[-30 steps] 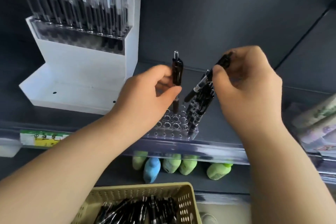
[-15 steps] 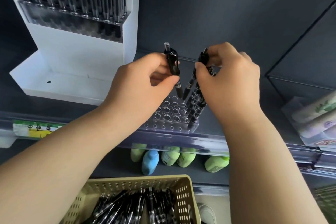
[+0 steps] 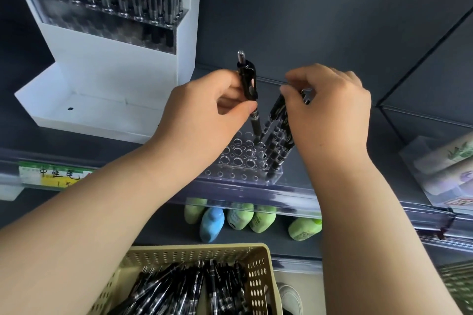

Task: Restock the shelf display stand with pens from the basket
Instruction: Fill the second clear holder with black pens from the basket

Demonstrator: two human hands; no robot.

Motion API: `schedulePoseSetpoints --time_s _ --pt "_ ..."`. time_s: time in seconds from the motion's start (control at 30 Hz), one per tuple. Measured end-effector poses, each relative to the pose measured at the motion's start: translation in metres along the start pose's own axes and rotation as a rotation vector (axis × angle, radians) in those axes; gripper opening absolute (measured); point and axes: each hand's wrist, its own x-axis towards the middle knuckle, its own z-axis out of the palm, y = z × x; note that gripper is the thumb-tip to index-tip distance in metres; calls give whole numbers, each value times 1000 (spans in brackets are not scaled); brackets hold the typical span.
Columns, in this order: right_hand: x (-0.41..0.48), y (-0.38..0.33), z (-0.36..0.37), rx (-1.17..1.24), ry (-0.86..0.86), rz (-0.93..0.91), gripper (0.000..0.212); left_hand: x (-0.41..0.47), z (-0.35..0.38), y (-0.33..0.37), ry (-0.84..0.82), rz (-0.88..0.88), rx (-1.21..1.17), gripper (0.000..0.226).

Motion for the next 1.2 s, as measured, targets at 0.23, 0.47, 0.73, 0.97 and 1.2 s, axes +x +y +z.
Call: schedulePoseSetpoints --time_s 0.23,0.47,0.73,0.97,1.2 --pt "-4 -1 6 -76 129 -26 8 -1 5 -4 -12 -6 26 18" --pt "-5 -4 2 -20 99 -38 18 2 13 -5 -69 -24 54 14" --pt "-3 -4 -1 72 23 9 24 5 32 -10 -160 19 255 13" --pt "0 -4 -1 98 -34 86 35 7 42 -10 -248 -11 351 18" --pt "-1 -2 0 100 -43 86 37 11 45 -11 -238 14 387 14"
